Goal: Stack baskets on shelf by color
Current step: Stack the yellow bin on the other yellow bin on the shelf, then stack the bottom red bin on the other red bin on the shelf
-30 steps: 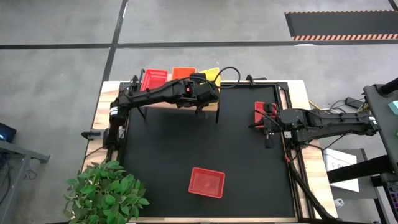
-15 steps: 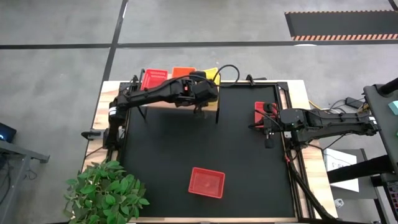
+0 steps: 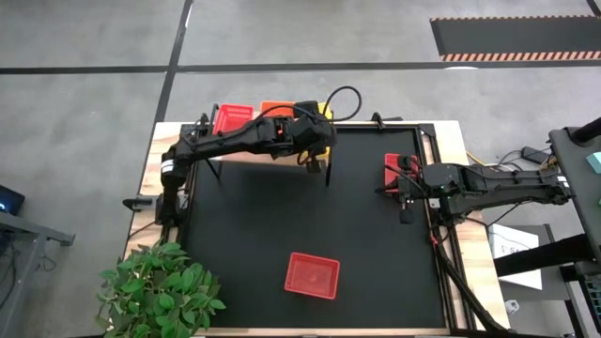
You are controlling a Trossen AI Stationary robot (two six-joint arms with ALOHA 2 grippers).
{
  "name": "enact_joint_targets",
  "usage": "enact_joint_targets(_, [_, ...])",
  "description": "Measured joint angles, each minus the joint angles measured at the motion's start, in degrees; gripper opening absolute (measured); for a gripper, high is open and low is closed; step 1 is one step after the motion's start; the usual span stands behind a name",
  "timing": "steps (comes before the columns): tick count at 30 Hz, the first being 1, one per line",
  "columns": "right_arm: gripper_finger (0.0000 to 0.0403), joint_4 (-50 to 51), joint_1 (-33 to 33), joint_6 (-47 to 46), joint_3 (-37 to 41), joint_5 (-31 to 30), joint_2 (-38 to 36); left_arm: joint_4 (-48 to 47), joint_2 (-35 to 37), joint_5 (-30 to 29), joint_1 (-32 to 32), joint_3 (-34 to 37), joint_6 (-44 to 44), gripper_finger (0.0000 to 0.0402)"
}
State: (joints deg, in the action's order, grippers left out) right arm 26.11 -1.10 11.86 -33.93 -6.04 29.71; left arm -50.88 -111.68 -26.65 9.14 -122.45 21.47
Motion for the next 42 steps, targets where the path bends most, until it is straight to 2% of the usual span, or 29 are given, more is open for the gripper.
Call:
enact_joint_targets(5, [0.0009, 0.0, 0.0, 0.1, 0.0, 0.0, 0.0, 3.6, 0.0, -0.2, 1.1, 5.1, 0.0, 0.0088])
enact_joint_targets(13, [0.0009, 0.0, 0.0, 0.1, 0.0, 0.0, 0.0, 3.8, 1.4, -0.7, 0.0, 5.1, -0.1, 0.0088])
enact_joint_targets(17, [0.0009, -0.4, 0.0, -0.3, 0.0, 0.0, 0.0, 3.9, 5.8, 4.5, -3.7, 8.3, -0.3, 0.0088])
enact_joint_targets(20, [0.0009, -2.1, 0.0, -0.3, 0.0, 0.0, 0.2, 5.6, 10.2, 7.2, -7.1, 14.9, -2.8, 0.0088])
enact_joint_targets(25, [0.0009, -6.1, 0.0, -0.3, 0.0, 0.0, 2.3, 16.6, 18.3, 7.3, -13.3, 31.2, -5.0, 0.0088])
enact_joint_targets(29, [0.0009, -10.8, 0.0, -0.3, 0.1, 0.3, 6.2, 24.9, 24.2, 7.8, -18.3, 42.8, -5.2, 0.0089])
enact_joint_targets(32, [0.0009, -13.3, 0.0, 0.1, 0.0, 0.5, 9.8, 28.0, 27.0, 7.9, -21.7, 48.7, -8.1, 0.0089])
enact_joint_targets(34, [0.0009, -15.2, 0.0, 0.6, -0.3, 2.4, 12.2, 28.4, 28.5, 7.9, -23.7, 50.9, -11.7, 0.0089])
enact_joint_targets(38, [0.0009, -16.3, -0.4, 1.7, -2.2, 10.7, 17.3, 27.7, 30.0, 7.9, -26.6, 52.7, -17.6, 0.0089])
enact_joint_targets(42, [0.0009, -16.2, -1.3, 3.5, -5.8, 15.8, 22.8, 26.7, 30.3, 7.9, -28.7, 53.3, -19.5, 0.0089])
